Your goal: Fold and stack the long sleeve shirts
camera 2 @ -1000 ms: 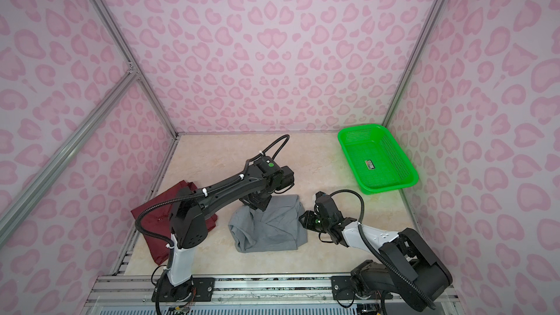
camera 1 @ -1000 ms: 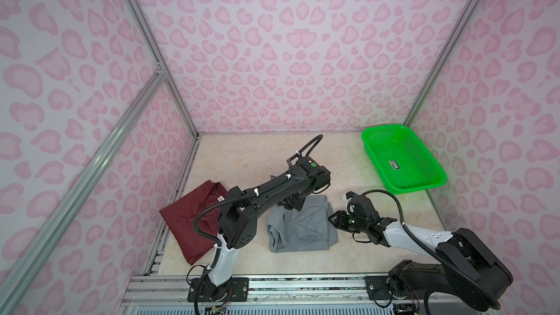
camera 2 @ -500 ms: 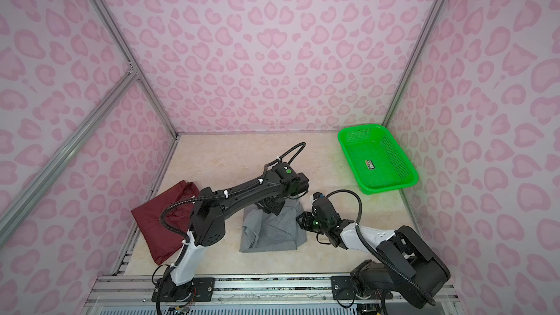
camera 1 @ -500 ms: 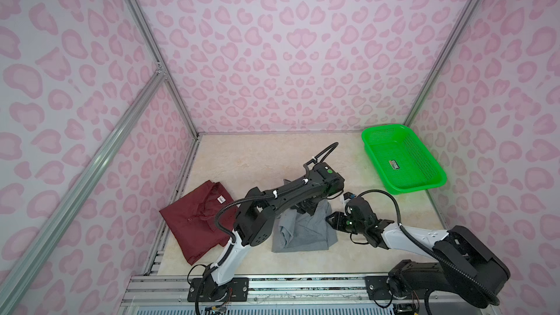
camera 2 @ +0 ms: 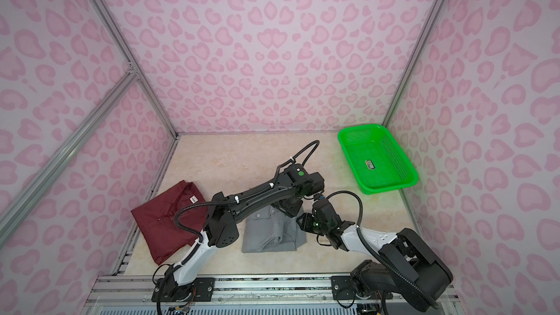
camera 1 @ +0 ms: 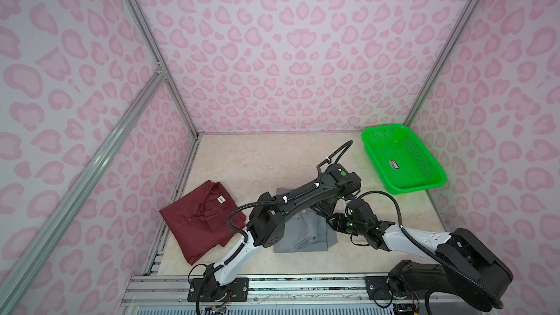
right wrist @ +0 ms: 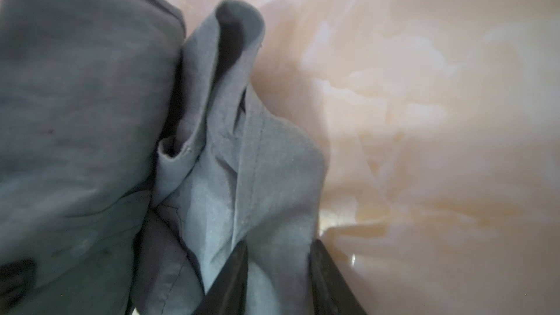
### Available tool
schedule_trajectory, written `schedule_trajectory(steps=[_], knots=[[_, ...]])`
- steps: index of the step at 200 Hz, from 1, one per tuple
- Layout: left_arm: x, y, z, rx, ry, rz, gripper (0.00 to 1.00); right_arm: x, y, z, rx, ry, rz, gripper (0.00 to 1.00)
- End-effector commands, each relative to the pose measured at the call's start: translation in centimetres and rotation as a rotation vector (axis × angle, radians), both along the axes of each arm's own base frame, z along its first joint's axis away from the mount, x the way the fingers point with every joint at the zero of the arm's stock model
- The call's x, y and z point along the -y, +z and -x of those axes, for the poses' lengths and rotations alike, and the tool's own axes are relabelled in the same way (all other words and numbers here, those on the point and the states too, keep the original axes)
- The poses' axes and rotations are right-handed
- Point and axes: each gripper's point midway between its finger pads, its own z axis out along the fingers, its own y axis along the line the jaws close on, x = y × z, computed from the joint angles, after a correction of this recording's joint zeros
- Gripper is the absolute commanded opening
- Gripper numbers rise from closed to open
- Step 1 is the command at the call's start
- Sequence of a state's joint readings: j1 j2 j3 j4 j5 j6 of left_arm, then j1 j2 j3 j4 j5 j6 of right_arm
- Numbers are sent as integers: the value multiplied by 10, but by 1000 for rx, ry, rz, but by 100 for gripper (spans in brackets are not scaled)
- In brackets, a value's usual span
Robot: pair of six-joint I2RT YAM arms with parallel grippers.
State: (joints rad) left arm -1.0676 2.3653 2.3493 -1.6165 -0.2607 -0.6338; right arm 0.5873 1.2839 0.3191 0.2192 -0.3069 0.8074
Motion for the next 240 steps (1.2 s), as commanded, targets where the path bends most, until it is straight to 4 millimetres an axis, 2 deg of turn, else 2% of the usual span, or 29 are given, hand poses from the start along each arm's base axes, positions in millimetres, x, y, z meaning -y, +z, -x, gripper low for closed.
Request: schedule_trajectory(steps=[1, 10, 14, 18, 44, 69, 95, 109, 132, 139, 149, 159, 172, 177, 191, 219, 240], knots=[[9, 21, 1, 15, 31, 77, 59, 14, -13, 15, -69, -18, 61, 37], [14, 36, -1, 34, 38, 128, 62, 15, -8, 15, -60, -20, 61, 37], [17, 41, -1, 40, 40, 153, 69, 16, -5, 15, -54, -21, 60, 38], [19, 47, -1, 46, 43, 176, 70, 17, -3, 14, -49, -23, 61, 38], [22, 86, -2, 105, 61, 299, 71, 20, 21, 12, 3, -23, 64, 44], [-5, 124, -7, 226, 68, 318, 73, 16, 52, 8, 91, -15, 6, 52], [-40, 133, -7, 296, 83, 301, 76, 5, 90, 2, 213, 31, -64, 63], [-58, 125, -7, 321, 97, 294, 76, -6, 108, -1, 242, 82, -91, 64], [-84, 113, -7, 350, 158, 347, 77, -32, 125, -10, 213, 128, -182, 49], [-87, 109, -5, 354, 172, 387, 76, -44, 128, -13, 195, 152, -194, 41], [-90, 94, -1, 332, 186, 444, 76, -60, 130, -16, 179, 196, -177, 32], [-93, 80, 2, 316, 208, 482, 75, -74, 132, -19, 176, 230, -153, 29], [-93, 66, 5, 299, 219, 501, 75, -89, 124, -26, 148, 254, -128, 26], [-97, 52, 9, 280, 224, 475, 75, -92, 122, -31, 134, 252, -127, 24], [-94, 34, 10, 255, 223, 459, 75, -98, 104, -45, 82, 236, -116, 20], [-92, 5, 5, 230, 212, 387, 75, -86, 67, -75, 15, 164, -91, 17], [-81, -14, 3, 198, 206, 380, 74, -63, 41, -88, -8, 107, -32, 18]])
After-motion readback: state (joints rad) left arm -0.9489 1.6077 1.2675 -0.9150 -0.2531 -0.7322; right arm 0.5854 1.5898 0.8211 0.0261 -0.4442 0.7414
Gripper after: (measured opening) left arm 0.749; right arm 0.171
